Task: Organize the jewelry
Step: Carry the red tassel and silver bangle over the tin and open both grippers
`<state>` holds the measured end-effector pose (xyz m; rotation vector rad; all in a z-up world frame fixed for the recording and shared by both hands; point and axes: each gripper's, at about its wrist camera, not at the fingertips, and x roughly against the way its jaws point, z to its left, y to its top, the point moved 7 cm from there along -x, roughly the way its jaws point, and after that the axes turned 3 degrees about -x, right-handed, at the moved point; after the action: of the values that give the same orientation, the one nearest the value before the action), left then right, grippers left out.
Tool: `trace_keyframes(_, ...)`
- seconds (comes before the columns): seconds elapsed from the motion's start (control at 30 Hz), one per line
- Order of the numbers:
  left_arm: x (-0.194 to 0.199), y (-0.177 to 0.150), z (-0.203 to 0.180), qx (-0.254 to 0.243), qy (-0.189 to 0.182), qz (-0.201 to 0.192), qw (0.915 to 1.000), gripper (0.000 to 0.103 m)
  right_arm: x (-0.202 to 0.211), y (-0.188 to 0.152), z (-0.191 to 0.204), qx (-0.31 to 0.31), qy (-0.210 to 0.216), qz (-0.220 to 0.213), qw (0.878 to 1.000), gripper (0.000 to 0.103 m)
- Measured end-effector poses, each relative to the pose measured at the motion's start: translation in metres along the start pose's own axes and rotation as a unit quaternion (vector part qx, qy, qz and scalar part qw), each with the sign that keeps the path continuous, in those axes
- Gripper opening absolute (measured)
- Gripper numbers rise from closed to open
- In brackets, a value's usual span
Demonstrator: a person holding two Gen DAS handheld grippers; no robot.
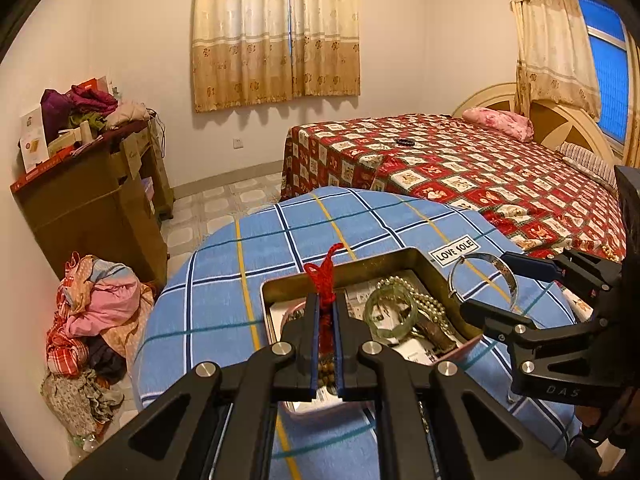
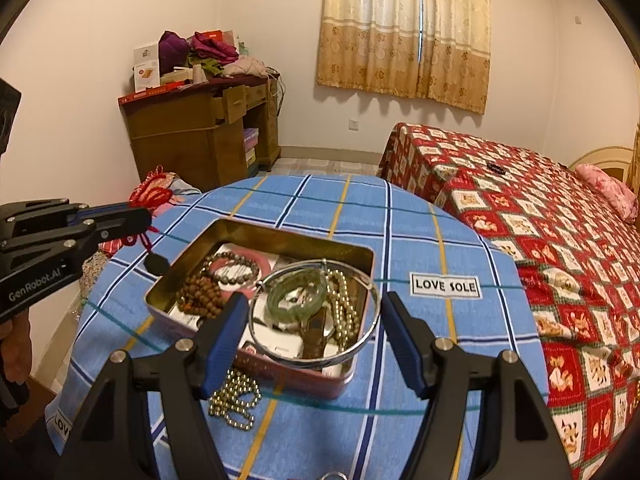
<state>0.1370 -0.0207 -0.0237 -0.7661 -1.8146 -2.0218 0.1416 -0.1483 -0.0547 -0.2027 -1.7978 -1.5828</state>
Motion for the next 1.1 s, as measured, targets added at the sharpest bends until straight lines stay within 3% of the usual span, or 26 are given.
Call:
trace_keyframes(0.57,-0.029,0.022,0.008,-0.004,0.010,0.005,0.9999,0.005,-0.037,0.019,-0.001,0.008,-0.008,0.008,1.000,0.070)
trace_keyframes(1.1,-0.069,-0.001,0.012,-0.002,0.014,0.052,0.9985,0.005,-0.077,0.004,-0.007,0.003,-0.022,0.048,0.999,0.070)
